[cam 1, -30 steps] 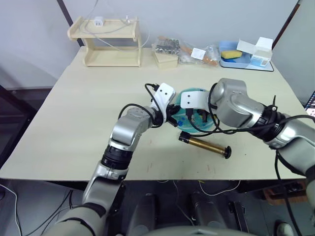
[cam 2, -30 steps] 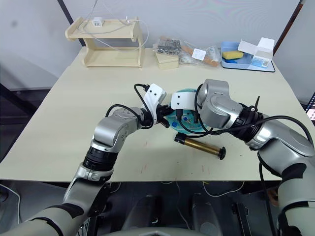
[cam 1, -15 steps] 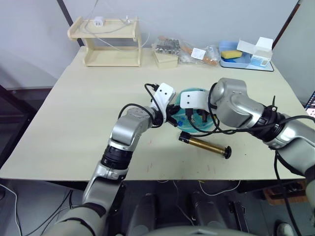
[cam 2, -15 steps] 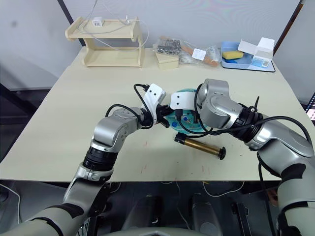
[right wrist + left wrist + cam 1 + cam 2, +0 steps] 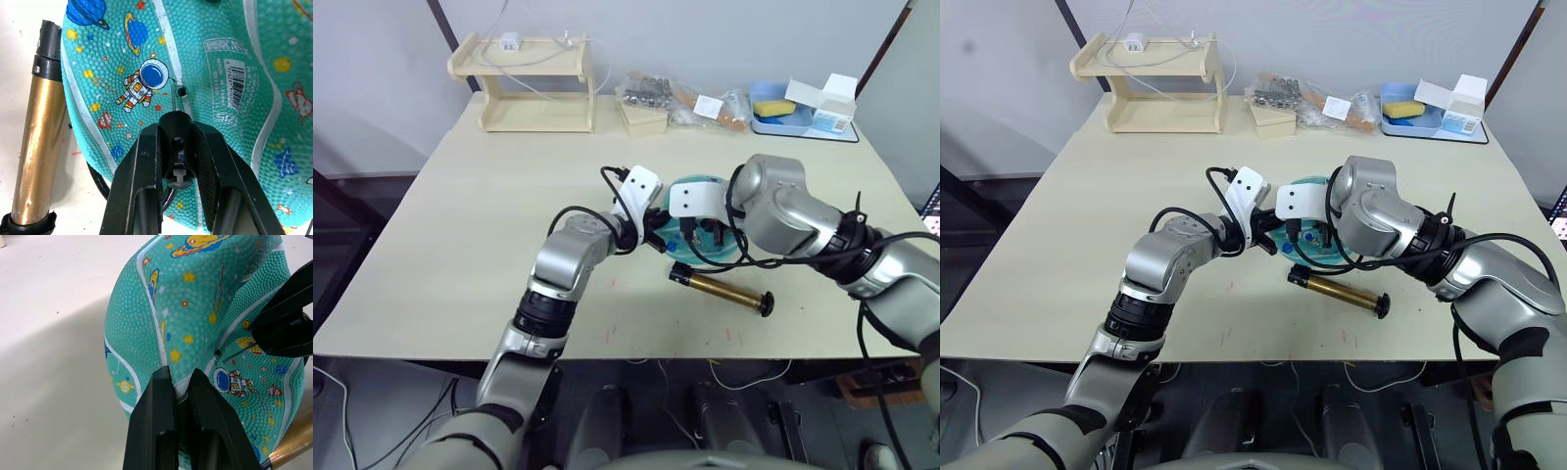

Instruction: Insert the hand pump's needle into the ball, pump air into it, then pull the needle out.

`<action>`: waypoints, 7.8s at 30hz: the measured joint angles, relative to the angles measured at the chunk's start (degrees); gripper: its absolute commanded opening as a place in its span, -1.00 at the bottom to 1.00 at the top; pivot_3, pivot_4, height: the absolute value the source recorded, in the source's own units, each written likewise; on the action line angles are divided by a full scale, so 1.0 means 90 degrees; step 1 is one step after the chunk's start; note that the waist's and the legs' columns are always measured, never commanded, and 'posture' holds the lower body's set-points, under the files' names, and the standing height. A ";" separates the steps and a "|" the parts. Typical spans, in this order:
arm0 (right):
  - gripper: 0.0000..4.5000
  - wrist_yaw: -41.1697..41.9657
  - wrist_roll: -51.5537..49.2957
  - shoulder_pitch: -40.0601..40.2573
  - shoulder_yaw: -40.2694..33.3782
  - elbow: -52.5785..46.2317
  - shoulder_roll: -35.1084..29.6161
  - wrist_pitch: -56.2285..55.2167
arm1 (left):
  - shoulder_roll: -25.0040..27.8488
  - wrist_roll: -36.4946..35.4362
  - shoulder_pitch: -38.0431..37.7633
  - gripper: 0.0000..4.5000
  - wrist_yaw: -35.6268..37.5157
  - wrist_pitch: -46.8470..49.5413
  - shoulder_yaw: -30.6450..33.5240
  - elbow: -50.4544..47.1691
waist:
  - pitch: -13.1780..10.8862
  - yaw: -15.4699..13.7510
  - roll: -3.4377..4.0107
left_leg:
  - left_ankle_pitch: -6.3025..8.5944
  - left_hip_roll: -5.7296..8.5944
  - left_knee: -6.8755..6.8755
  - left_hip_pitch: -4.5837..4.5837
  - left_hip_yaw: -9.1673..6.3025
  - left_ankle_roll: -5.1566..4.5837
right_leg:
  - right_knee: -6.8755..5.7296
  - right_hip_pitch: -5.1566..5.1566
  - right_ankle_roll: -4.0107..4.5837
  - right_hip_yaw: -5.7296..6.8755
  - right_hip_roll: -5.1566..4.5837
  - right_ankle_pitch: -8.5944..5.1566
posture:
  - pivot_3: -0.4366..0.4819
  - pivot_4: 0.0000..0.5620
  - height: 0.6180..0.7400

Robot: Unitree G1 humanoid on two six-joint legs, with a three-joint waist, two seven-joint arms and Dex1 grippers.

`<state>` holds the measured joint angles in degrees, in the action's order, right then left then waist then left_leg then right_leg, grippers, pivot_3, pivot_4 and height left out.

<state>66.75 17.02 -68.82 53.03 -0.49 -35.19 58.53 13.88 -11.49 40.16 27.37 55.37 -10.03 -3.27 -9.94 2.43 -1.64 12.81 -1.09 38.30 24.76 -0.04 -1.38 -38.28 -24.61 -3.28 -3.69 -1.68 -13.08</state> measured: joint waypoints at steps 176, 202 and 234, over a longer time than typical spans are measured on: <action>-0.12 -0.0712 -0.0639 0.2072 -0.2875 -0.0218 -0.0197 -0.2105 | 0.0014 0.0340 0.0732 -1.00 0.1625 -0.1917 0.0007 0.2184 | 0.0000 -0.0195 0.0036 | -0.0030 0.0104 -0.0093 -0.0006 -0.0197 0.0046 | 0.0080 0.0042 0.0013 0.0140 -0.0049 0.0006 | -0.05 -0.47 1.00; -0.87 -0.0738 -0.0500 0.2076 -0.2751 -0.0062 -0.0039 -0.2077 | 0.0012 0.0383 0.0732 -1.00 0.1624 -0.1931 0.0001 0.2186 | 0.0001 -0.0187 0.0036 | -0.0031 0.0104 -0.0082 -0.0008 -0.0196 0.0047 | 0.0066 0.0041 0.0014 0.0141 -0.0049 0.0006 | -0.05 -0.47 1.00; -0.87 -0.1807 0.0130 0.1293 -0.2263 0.4199 0.1975 -0.4302 | 0.0158 0.0602 0.0447 -1.00 0.1079 -0.1675 0.0061 0.2365 | 0.0132 0.0325 -0.0138 | -0.0033 0.0053 -0.0113 -0.0361 -0.0180 0.0086 | 0.0096 0.0336 0.0028 0.0115 -0.0052 -0.0013 | -0.05 -0.47 1.00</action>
<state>50.49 18.19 -57.19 32.66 37.30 -17.41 19.81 15.31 -6.07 44.18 37.08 40.30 -9.49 18.01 -8.75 5.35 -2.87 12.52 -0.60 37.28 21.51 -1.66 -0.61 -37.41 -21.58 -3.03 -2.65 -2.15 -13.20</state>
